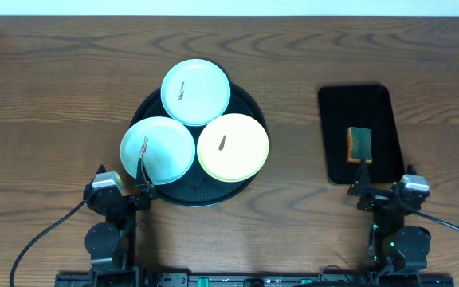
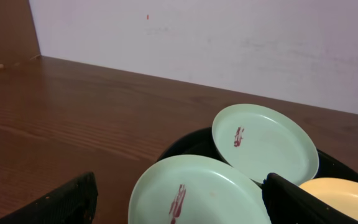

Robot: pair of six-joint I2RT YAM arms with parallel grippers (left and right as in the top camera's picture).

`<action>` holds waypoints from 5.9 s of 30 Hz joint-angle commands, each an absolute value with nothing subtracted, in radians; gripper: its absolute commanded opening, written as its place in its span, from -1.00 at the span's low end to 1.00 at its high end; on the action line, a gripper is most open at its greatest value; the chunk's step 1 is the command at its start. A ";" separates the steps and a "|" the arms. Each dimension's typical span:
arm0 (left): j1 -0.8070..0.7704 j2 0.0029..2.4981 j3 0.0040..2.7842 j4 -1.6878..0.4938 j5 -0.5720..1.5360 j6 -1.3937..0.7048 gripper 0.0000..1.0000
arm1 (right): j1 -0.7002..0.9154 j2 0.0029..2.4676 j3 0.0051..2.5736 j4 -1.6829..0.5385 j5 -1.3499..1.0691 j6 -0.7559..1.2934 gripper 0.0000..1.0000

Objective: Clean dirty plates on tray and stack at the side

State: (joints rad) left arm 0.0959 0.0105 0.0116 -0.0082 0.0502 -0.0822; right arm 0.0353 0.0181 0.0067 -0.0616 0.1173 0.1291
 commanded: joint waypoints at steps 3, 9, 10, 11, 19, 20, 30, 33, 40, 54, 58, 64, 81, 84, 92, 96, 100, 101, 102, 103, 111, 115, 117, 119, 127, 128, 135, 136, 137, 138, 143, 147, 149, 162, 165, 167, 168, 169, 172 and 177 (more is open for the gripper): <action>0.093 0.013 0.004 -0.059 0.042 -0.087 0.72 | 0.047 0.020 0.005 -0.070 0.039 0.145 0.98; 0.093 0.012 0.028 -0.031 0.178 -0.088 0.72 | 0.047 0.020 0.011 -0.046 -0.064 0.171 0.98; 0.093 0.013 0.045 -0.041 0.219 -0.088 0.72 | 0.047 0.020 0.020 -0.044 -0.094 0.171 0.98; 0.093 0.016 0.072 -0.060 0.258 -0.091 0.72 | 0.047 0.020 0.033 -0.043 -0.112 0.171 0.98; 0.093 0.248 0.469 -0.306 0.278 -0.114 0.72 | 0.047 0.121 0.294 -0.164 -0.102 0.171 0.98; 0.093 0.313 0.550 -0.357 0.279 -0.113 0.72 | 0.047 0.166 0.343 -0.181 -0.102 0.171 0.98; 0.093 0.920 1.285 -1.032 0.288 -0.027 0.72 | 0.047 0.756 0.904 -0.592 -0.160 0.116 0.98; 0.093 1.036 1.398 -1.078 0.303 -0.058 0.72 | 0.047 0.947 1.116 -0.809 -0.166 0.107 0.98; 0.093 1.137 1.423 -1.100 0.435 -0.110 0.71 | 0.047 1.223 1.454 -1.126 -0.227 0.106 0.98; 0.093 1.195 1.381 -1.210 0.437 -0.110 -0.80 | 0.058 1.263 1.431 -1.190 -0.213 0.152 -0.33; 0.092 1.195 1.348 -1.205 0.437 -0.111 -0.24 | 0.088 1.291 1.398 -1.220 -0.178 0.147 0.04; 0.092 1.195 1.332 -1.204 0.437 -0.110 0.10 | 0.126 1.392 1.397 -1.264 -0.142 0.133 0.09; -0.101 1.229 1.332 -1.141 0.290 -0.242 -0.04 | 0.062 1.491 1.399 -1.234 -0.060 0.142 0.30; -0.200 1.278 1.332 -1.103 0.274 -0.278 -0.03 | 0.033 1.491 1.399 -1.232 -0.060 0.142 0.30; -0.443 1.477 1.332 -0.935 0.275 -0.358 -0.04 | -0.044 1.493 1.399 -1.187 -0.057 0.142 0.33; -0.530 1.586 1.332 -0.827 0.275 -0.358 -0.03 | -0.098 1.502 1.399 -1.152 -0.057 0.142 0.35; -0.576 1.680 1.332 -0.734 0.275 -0.363 -0.04 | -0.164 1.533 1.399 -1.133 -0.059 0.161 0.41; -0.585 1.702 1.332 -0.709 0.275 -0.370 -0.03 | -0.177 1.541 1.399 -1.132 -0.064 0.163 0.45; -0.591 1.721 1.332 -0.688 0.275 -0.373 -0.04 | -0.187 1.549 1.399 -1.130 -0.065 0.167 0.52; -0.596 1.738 1.332 -0.668 0.275 -0.373 -0.04 | -0.193 1.554 1.399 -1.129 -0.065 0.174 0.51; -0.624 1.823 1.332 -0.586 0.274 -0.373 -0.28 | -0.201 1.566 1.399 -1.116 -0.064 0.184 0.99; -0.635 1.845 1.332 -0.577 0.234 -0.373 -0.19 | -0.201 1.566 1.399 -1.115 -0.074 0.187 0.99; -0.644 1.858 1.332 -0.570 0.179 -0.373 -0.19 | -0.201 1.566 1.399 -1.115 -0.080 0.187 0.99; -0.653 1.871 1.332 -0.566 0.158 -0.372 -0.19 | -0.201 1.566 1.399 -1.115 -0.101 0.208 0.99; -0.691 1.897 1.332 -0.555 0.099 -0.380 -0.19 | -0.201 1.566 1.399 -1.115 -0.113 0.234 0.99; -0.694 1.899 1.332 -0.555 0.088 -0.380 -0.19 | -0.201 1.566 1.399 -1.115 -0.113 0.234 0.98; -0.729 1.911 1.332 -0.551 0.087 -0.381 -0.19 | -0.201 1.566 1.399 -1.115 -0.113 0.234 0.98; -0.735 1.916 1.332 -0.550 0.083 -0.381 -0.19 | -0.202 1.566 1.399 -1.115 -0.113 0.234 0.98; -0.741 1.924 1.332 -0.546 0.076 -0.381 -0.19 | -0.202 1.566 1.399 -1.115 -0.113 0.234 0.99; -0.745 1.930 1.332 -0.543 0.068 -0.381 -0.19 | -0.202 1.566 1.399 -1.115 -0.113 0.234 0.98; -0.754 1.966 1.332 -0.540 0.059 -0.381 -0.19 | -0.201 1.566 1.399 -1.115 -0.113 0.234 0.98; -0.753 1.969 1.332 -0.541 0.059 -0.380 -0.40 | -0.201 1.566 1.399 -1.115 -0.113 0.234 0.99; -0.753 1.969 1.332 -0.541 0.059 -0.380 -0.50 | -0.201 1.566 1.399 -1.115 -0.113 0.234 0.98; -0.753 1.939 1.333 -0.579 0.058 -0.380 -0.84 | -0.201 1.566 1.399 -1.115 -0.113 0.234 0.98; -0.753 1.911 1.333 -0.587 0.058 -0.379 -0.85 | -0.201 1.566 1.399 -1.115 -0.113 0.234 0.98; -0.753 1.887 1.333 -0.593 0.058 -0.379 -0.85 | -0.201 1.566 1.399 -1.115 -0.113 0.234 0.99; -0.753 1.873 1.333 -0.595 0.058 -0.379 -0.85 | -0.202 1.566 1.399 -1.115 -0.113 0.234 0.99; -0.753 1.859 1.333 -0.598 0.058 -0.377 -0.85 | -0.202 1.566 1.399 -1.115 -0.113 0.234 0.98; -0.753 1.815 1.333 -0.620 0.058 -0.334 -0.85 | -0.202 1.566 1.399 -1.115 -0.113 0.234 0.99; -0.753 1.752 1.333 -0.692 0.057 -0.237 -0.85 | -0.201 1.566 1.399 -1.115 -0.113 0.234 0.99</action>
State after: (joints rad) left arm -0.7536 1.7874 1.3365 -0.6651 0.0608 -0.3168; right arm -0.1974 1.5642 1.4029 -1.1164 -0.1051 0.2203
